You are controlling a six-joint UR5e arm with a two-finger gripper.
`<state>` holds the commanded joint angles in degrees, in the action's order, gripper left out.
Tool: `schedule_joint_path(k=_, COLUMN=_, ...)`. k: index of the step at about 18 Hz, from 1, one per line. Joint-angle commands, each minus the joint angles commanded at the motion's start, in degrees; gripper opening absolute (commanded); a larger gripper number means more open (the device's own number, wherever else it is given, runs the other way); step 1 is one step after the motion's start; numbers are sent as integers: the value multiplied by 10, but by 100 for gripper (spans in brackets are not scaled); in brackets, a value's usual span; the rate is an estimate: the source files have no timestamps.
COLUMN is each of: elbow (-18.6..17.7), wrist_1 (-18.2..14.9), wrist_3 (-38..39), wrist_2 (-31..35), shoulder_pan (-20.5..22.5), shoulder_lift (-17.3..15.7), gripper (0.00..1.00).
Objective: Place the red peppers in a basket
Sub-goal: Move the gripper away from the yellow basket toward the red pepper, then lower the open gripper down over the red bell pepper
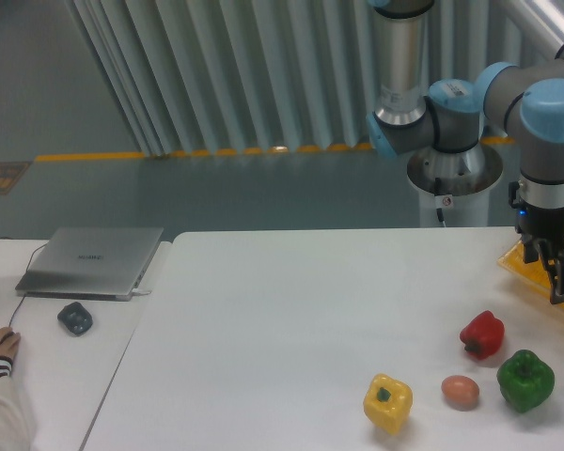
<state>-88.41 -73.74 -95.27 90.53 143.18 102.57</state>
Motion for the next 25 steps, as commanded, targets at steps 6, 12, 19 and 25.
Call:
schedule_joint_path(k=6, elbow=-6, wrist_1=1, wrist_3=4, wrist_2=0, shoulder_pan=-3, shoulder_lift=-2, gripper=100)
schedule_joint_path(k=12, elbow=-15, wrist_1=2, wrist_3=67, wrist_2=-9, shoulder_pan=-10, shoulder_lift=-2, gripper=100)
schedule_joint_path(k=19, elbow=-40, wrist_1=16, wrist_3=166, wrist_2=-82, shoulder_pan=-11, shoulder_lift=-3, gripper=100)
schedule_joint_path(k=25, elbow=-107, wrist_1=46, wrist_3=205, wrist_2=-35, shoulder_pan=-11, shoulder_lift=-18, gripper=100)
